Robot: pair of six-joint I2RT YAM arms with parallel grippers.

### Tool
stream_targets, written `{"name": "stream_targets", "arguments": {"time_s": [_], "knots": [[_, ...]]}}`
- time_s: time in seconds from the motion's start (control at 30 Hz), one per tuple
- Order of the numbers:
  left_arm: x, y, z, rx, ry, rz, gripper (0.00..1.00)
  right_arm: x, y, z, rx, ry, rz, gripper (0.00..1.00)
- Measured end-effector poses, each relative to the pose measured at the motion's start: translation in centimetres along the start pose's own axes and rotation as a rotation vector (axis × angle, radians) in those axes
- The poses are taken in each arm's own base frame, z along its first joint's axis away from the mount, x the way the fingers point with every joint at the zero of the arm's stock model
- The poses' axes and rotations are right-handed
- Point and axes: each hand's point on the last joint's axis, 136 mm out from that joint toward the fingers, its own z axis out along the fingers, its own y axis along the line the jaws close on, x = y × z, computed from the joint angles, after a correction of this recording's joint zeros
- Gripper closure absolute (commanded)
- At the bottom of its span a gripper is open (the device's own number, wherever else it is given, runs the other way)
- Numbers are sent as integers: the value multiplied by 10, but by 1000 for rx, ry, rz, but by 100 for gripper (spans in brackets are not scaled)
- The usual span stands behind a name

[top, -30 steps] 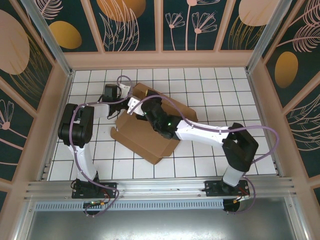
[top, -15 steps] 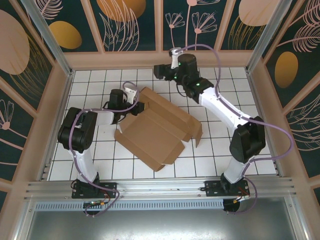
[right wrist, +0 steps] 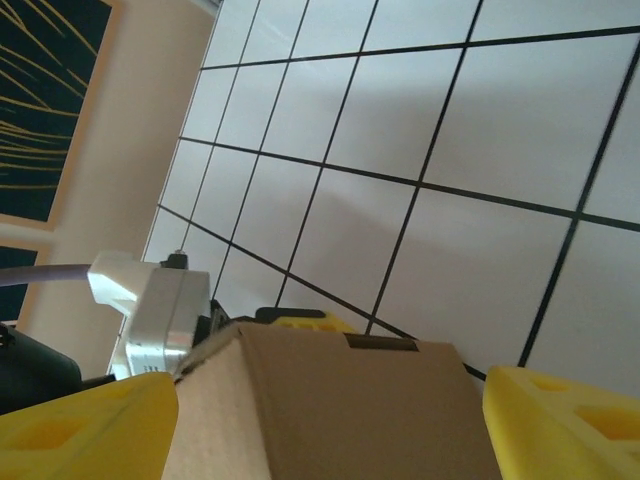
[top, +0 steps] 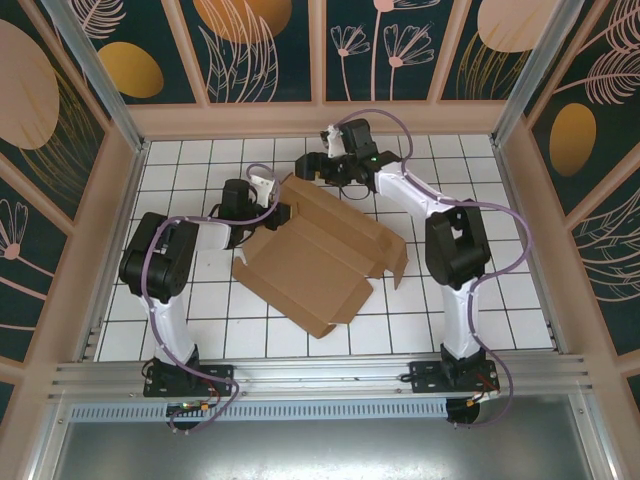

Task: Fold the paper box

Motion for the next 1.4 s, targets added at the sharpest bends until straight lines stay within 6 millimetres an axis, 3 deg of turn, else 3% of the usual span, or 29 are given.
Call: {"name": "stream_targets", "arguments": {"time_s": [0.23,0.43,0.87,1.17,1.4], "knots": [[-4,2,4,-3,1,-2,68,9,-10,11,-5,52,-8,28],[-4,2,4,-6,0,-1,56,8,-14,9,2,51,-21,30],[-12,4,1,-24,-46,26,47,8,-14,9,4,54,-33,31],[-29,-6,-9,-10,-123,136,50,8,-14,9,3,55,-33,31],[-33,-12,-10,14,-135,224,69,11,-12,9,-16,69,-29,32]]}}
